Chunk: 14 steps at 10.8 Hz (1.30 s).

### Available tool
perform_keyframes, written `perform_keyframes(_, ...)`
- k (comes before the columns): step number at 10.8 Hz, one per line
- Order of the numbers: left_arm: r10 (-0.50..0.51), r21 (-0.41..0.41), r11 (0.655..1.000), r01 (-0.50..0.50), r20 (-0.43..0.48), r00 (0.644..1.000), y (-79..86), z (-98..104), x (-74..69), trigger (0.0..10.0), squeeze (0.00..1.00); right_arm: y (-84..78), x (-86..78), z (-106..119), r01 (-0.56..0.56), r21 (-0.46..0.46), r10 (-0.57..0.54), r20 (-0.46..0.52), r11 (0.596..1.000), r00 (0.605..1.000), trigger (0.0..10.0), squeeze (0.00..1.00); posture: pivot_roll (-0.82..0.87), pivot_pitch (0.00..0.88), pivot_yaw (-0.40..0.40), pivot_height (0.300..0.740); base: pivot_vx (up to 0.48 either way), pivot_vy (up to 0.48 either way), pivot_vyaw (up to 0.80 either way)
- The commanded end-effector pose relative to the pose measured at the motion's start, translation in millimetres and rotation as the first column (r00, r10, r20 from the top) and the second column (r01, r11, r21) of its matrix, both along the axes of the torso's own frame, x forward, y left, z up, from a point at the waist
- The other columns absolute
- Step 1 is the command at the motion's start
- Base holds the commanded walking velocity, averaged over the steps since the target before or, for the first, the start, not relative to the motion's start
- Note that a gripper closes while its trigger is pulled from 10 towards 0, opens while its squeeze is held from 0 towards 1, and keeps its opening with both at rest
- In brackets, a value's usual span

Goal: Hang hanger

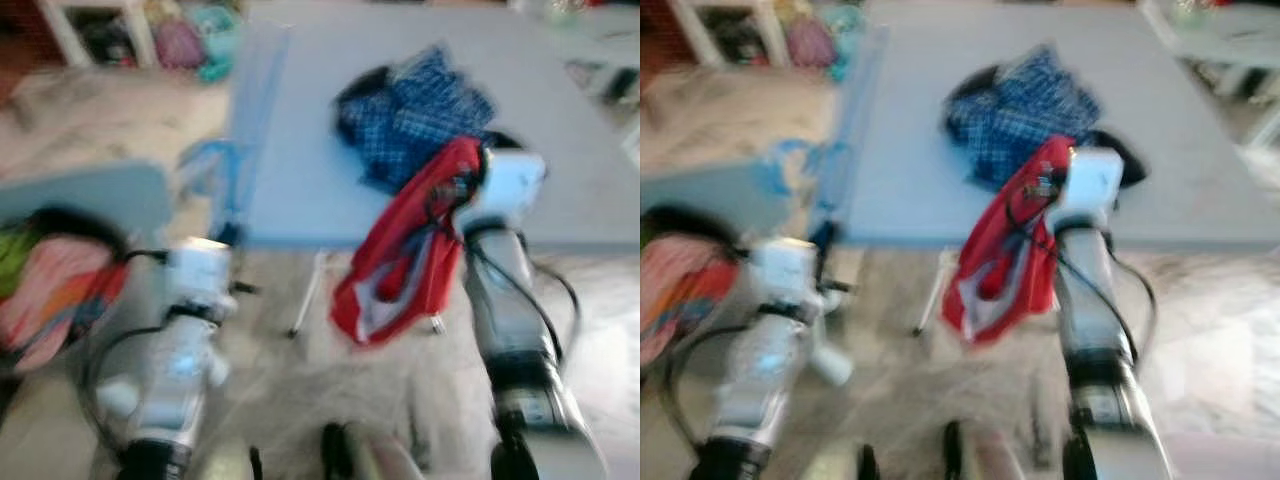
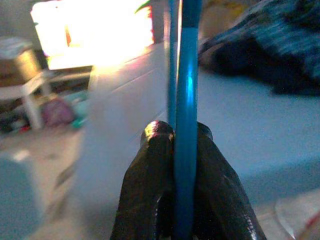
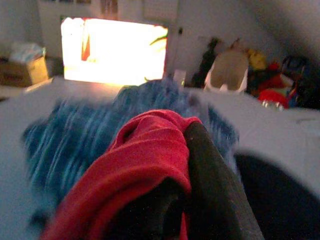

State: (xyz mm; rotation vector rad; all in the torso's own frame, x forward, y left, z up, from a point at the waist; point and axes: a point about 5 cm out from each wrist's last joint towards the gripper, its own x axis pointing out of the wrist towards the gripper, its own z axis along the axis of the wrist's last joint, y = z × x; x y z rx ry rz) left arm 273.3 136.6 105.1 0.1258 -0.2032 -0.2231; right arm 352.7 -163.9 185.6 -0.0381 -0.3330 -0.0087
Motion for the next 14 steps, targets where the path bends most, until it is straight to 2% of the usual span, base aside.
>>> perform_keyframes(1, 0.015, 0.022, 1.000, -0.016, 0.017, 1.000, 7.2, 2.6, 0.4, 10.0, 0.00, 16.3, 12.7, 35.4, -0.027, 0.006, 0.026, 0.119, 1.000, 0.993, 10.0, 0.00, 0.02, 0.145, -0.052, 0.740, 0.480, 0.000, 0.00)
perform_keyframes(2, 0.015, 0.020, 1.000, -0.015, 0.021, 1.000, 5.6, 4.1, 1.6, 10.0, 0.00, 24.2, 29.6, 74.9, -0.062, 0.032, 0.055, 0.194, 0.998, 0.979, 10.0, 0.00, 0.03, 0.141, -0.055, 0.740, 0.480, 0.000, 0.00)
perform_keyframes(3, 0.026, 0.018, 0.999, -0.027, 0.031, 0.999, 7.1, 5.8, 2.8, 10.0, 0.00, 26.4, 40.5, 125.3, -0.107, 0.046, 0.090, 0.286, 0.993, 0.954, 10.0, 0.00, 0.04, 0.133, -0.067, 0.740, 0.480, 0.000, 0.00)
perform_keyframes(4, 0.041, 0.022, 0.999, -0.041, 0.033, 0.999, 8.0, 5.2, 3.1, 10.0, 0.00, 27.9, 42.1, 166.8, -0.126, 0.040, 0.102, 0.378, 0.991, 0.920, 10.0, 0.00, 0.04, 0.127, -0.079, 0.740, 0.480, 0.000, 0.00)
perform_keyframes(5, 0.052, 0.015, 0.999, -0.052, 0.034, 0.998, 7.6, 4.4, 3.3, 10.0, 0.00, 28.0, 36.3, 212.0, -0.148, 0.073, 0.094, 0.484, 0.986, 0.870, 10.0, 0.00, 0.05, 0.124, -0.087, 0.740, 0.480, 0.000, 0.00)
perform_keyframes(6, 0.061, 0.011, 0.998, -0.062, 0.039, 0.997, 6.3, 4.6, 2.6, 10.0, 0.00, 26.6, 28.9, 236.3, -0.143, 0.079, 0.075, 0.560, 0.987, 0.825, 10.0, 0.00, 0.06, 0.123, -0.096, 0.740, 0.364, 0.000, 0.00)
perform_keyframes(7, 0.096, 0.019, 0.995, -0.097, 0.038, 0.995, 5.7, 3.7, 0.9, 10.0, 0.00, 26.9, 27.4, 239.5, -0.127, 0.063, 0.066, 0.592, 0.990, 0.803, 10.0, 0.00, 0.06, 0.123, -0.098, 0.740, 0.000, 0.000, 0.00)
perform_keyframes(9, 0.110, 0.039, 0.993, -0.112, 0.044, 0.993, 6.6, 1.9, -0.5, 10.0, 0.00, 36.0, 53.6, 137.8, -0.122, 0.058, 0.100, 0.297, 0.991, 0.950, 10.0, 0.00, 0.06, 0.125, -0.098, 0.740, 0.000, 0.000, 0.00)
perform_keyframes(10, 0.115, 0.041, 0.992, -0.117, 0.044, 0.992, 7.9, 2.0, 1.5, 10.0, 0.00, 38.2, 58.6, 63.7, -0.102, 0.013, 0.102, 0.022, 0.995, 0.995, 10.0, 0.00, 0.05, 0.127, -0.096, 0.740, 0.000, 0.000, 0.00)
perform_keyframes(11, 0.115, 0.042, 0.992, -0.117, 0.046, 0.992, 7.7, 2.9, 2.7, 10.0, 0.00, 39.2, 54.6, 28.9, -0.116, -0.013, 0.114, -0.092, 0.993, 0.989, 10.0, 0.00, 0.05, 0.129, -0.092, 0.740, 0.000, 0.000, 0.00)
perform_keyframes(12, 0.114, 0.045, 0.992, -0.116, 0.047, 0.992, 6.3, 3.5, 3.3, 10.0, 0.00, 41.2, 43.8, -20.8, -0.178, -0.082, 0.150, -0.276, 0.981, 0.949, 10.0, 0.00, 0.04, 0.132, -0.088, 0.740, 0.000, 0.000, 0.00)
perform_keyframes(13, 0.107, 0.045, 0.993, -0.109, 0.044, 0.993, 4.3, 2.3, 2.8, 10.0, 0.00, 39.2, 36.2, -45.3, -0.228, -0.082, 0.181, -0.380, 0.970, 0.907, 10.0, 0.00, 0.04, 0.132, -0.085, 0.740, 0.000, 0.000, 0.00)
perform_keyframes(14, 0.104, 0.045, 0.993, -0.106, 0.043, 0.994, 3.3, 2.0, 2.7, 10.0, 0.00, 37.2, 33.8, -52.3, -0.246, -0.084, 0.190, -0.413, 0.966, 0.890, 10.0, 0.00, 0.03, 0.132, -0.082, 0.740, 0.000, 0.000, 0.00)
